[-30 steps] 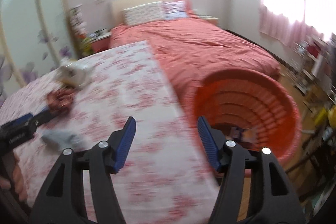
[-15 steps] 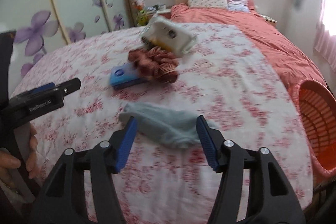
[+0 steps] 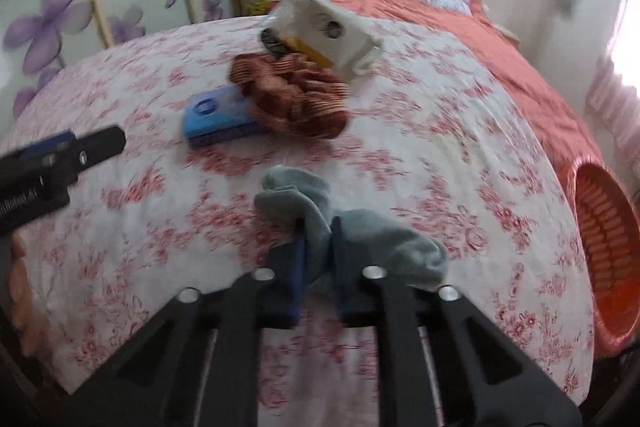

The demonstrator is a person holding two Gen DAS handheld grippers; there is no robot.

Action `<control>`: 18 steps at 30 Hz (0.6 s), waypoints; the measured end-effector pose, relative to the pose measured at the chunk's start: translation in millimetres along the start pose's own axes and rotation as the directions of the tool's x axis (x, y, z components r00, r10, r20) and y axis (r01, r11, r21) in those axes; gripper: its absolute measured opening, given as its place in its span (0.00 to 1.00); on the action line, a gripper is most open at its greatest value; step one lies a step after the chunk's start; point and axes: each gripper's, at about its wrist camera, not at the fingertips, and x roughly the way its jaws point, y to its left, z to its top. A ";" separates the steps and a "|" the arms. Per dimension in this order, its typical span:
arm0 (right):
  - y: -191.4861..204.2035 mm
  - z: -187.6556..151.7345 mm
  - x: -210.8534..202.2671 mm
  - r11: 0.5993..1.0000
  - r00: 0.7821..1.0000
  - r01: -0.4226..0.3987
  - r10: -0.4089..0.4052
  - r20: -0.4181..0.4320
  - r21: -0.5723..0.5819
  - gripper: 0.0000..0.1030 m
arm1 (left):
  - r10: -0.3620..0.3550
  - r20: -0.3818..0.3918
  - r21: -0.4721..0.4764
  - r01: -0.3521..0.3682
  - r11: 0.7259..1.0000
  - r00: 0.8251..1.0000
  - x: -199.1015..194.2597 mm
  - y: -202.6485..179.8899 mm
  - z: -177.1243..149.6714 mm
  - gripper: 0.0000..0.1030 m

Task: Collect trash
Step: 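Grasp the grey-blue sock on the bed with the right tool, then grasp the blue Vinda tissue pack with the left tool while the right tool holds the sock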

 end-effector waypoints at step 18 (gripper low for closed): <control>-59.9 -3.8 -14.6 0.990 0.999 0.025 -0.028 0.018 0.138 0.10 | -0.067 -0.105 0.214 0.088 0.973 0.992 72.7 -52.5 33.5 0.85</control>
